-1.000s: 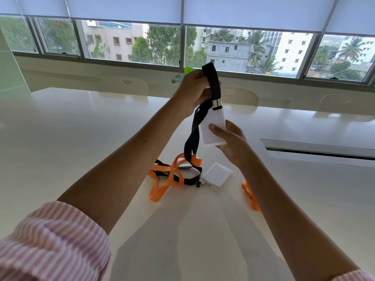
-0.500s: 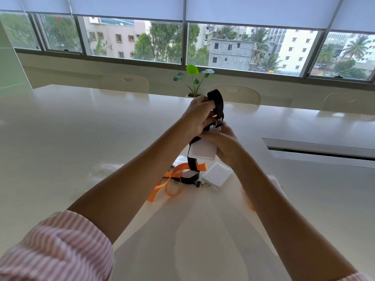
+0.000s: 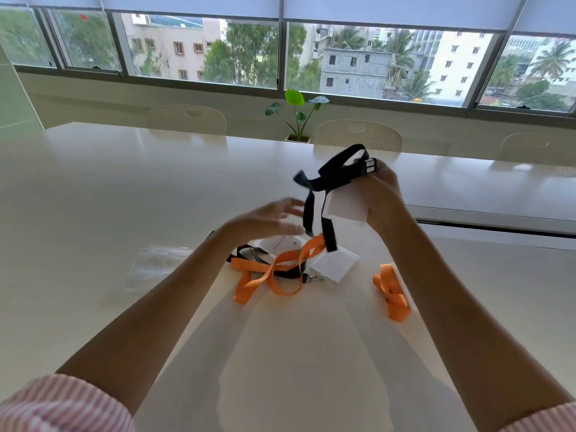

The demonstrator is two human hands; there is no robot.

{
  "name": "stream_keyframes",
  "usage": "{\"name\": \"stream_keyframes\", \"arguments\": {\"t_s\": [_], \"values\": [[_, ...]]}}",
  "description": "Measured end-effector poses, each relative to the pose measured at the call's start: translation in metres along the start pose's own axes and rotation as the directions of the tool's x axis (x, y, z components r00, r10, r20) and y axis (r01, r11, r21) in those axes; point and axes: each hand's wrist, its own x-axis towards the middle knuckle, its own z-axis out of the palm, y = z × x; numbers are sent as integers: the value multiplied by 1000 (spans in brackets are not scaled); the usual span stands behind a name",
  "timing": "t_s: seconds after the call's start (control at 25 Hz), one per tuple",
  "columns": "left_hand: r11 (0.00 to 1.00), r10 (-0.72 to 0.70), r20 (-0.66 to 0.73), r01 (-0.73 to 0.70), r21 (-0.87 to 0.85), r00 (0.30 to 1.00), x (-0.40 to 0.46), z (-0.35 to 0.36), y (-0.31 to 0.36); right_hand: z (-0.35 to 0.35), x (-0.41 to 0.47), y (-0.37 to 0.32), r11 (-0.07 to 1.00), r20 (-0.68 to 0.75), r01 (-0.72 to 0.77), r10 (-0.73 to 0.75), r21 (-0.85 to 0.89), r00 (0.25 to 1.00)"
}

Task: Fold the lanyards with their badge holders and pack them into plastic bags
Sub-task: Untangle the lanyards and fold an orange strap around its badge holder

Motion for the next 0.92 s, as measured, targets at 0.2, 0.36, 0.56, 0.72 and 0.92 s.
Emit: {"name": "stream_keyframes", "arguments": {"t_s": [0.2,0.36,0.56,0.72,0.92], "values": [[940,-8,4,6,341,1000,16,41,-22,3,4,-19,996,16,31,-33,88,999],[774,-4,-36,26,633,999,22,55,-36,-8,7,-31,979,-72,111,-100,169,992],[778,72,-229,89,622,971,14,45,-41,-33,10,-30,990,-164,130,-120,52,979],[832,20,-294,147,535,956,9,33,-39,-36,9,-16,996,-149,54,-63,-67,987],[997,69,-196,-75,-23,978,12,33,8,-29,-1,-11,999,106,28,-25,-24,994]]}}
